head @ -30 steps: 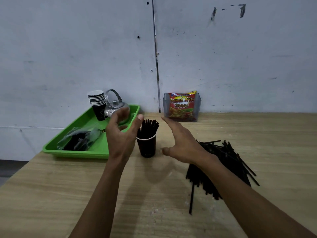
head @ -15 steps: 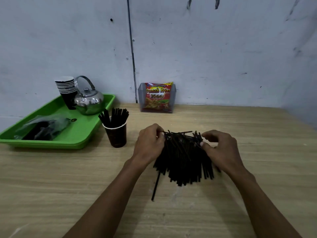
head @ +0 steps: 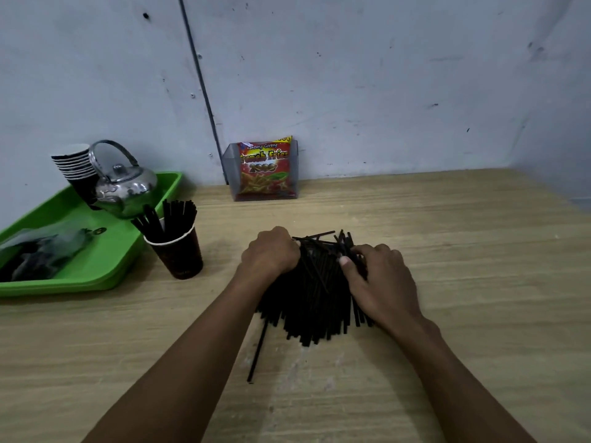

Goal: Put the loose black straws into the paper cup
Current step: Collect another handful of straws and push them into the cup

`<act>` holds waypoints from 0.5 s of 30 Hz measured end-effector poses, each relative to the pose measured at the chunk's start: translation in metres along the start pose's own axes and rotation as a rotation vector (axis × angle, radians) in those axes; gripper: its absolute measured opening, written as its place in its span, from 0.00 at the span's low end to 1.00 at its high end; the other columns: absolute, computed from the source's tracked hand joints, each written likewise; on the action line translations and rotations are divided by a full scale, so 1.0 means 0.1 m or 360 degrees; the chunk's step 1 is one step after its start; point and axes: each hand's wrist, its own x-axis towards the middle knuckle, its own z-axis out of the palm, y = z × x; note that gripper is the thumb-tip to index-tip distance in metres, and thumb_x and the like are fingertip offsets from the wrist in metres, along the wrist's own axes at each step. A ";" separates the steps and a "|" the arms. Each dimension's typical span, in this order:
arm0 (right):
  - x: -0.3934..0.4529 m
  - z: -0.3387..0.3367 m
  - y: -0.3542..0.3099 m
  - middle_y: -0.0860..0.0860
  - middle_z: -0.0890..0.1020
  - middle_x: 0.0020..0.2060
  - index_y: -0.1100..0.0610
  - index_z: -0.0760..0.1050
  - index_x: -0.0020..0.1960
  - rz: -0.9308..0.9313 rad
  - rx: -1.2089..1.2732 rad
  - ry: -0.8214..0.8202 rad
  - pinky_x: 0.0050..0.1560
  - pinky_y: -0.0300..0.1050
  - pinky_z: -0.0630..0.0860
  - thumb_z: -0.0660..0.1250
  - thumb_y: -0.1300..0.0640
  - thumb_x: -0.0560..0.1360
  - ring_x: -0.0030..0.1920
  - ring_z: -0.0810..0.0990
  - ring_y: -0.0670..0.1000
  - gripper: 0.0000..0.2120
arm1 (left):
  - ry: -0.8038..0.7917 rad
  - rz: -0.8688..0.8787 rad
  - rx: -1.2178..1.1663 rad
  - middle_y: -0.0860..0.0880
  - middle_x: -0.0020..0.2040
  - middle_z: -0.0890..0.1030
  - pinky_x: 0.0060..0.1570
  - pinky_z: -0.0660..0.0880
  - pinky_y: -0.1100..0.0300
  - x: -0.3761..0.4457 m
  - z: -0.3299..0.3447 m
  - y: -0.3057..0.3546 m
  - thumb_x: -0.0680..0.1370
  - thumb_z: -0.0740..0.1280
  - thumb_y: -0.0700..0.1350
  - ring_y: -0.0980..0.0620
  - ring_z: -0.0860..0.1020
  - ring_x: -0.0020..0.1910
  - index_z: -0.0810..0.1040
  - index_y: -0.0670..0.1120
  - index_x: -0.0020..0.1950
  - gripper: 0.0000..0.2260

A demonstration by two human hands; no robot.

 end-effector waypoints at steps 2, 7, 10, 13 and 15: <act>-0.02 0.00 -0.04 0.53 0.77 0.56 0.52 0.76 0.63 -0.0007 -0.0059 -0.0044 0.55 0.53 0.74 0.57 0.42 0.79 0.60 0.72 0.55 0.20 | 0.0002 0.0018 -0.0049 0.39 0.62 0.76 0.52 0.71 0.52 -0.03 0.04 0.02 0.81 0.59 0.53 0.38 0.76 0.60 0.73 0.41 0.63 0.18; -0.03 -0.03 -0.09 0.54 0.77 0.57 0.53 0.74 0.65 -0.0041 0.0070 -0.0129 0.55 0.52 0.74 0.55 0.49 0.81 0.61 0.74 0.56 0.17 | -0.0085 0.0089 -0.0254 0.37 0.57 0.77 0.41 0.74 0.55 -0.08 0.02 0.09 0.82 0.59 0.47 0.40 0.77 0.47 0.73 0.40 0.54 0.11; -0.03 -0.07 -0.07 0.54 0.78 0.57 0.54 0.74 0.65 0.0000 0.0164 -0.0067 0.56 0.52 0.74 0.56 0.51 0.82 0.59 0.76 0.55 0.16 | -0.0123 0.0073 -0.0555 0.33 0.50 0.79 0.27 0.74 0.55 -0.09 -0.02 0.03 0.80 0.60 0.42 0.41 0.76 0.35 0.72 0.39 0.45 0.08; -0.03 -0.08 -0.08 0.55 0.81 0.54 0.55 0.75 0.64 0.0051 0.0184 -0.0076 0.53 0.51 0.76 0.58 0.50 0.81 0.56 0.78 0.56 0.16 | -0.0198 0.0013 -0.0850 0.36 0.40 0.77 0.36 0.81 0.45 -0.14 -0.05 -0.06 0.80 0.59 0.38 0.42 0.77 0.34 0.73 0.38 0.44 0.07; -0.02 -0.08 -0.16 0.55 0.79 0.55 0.56 0.74 0.64 0.0081 0.0131 -0.0148 0.52 0.51 0.75 0.58 0.46 0.80 0.57 0.77 0.56 0.18 | -0.0249 0.0001 -0.1014 0.38 0.39 0.75 0.36 0.79 0.48 -0.19 -0.09 -0.13 0.81 0.55 0.35 0.43 0.75 0.36 0.72 0.38 0.48 0.07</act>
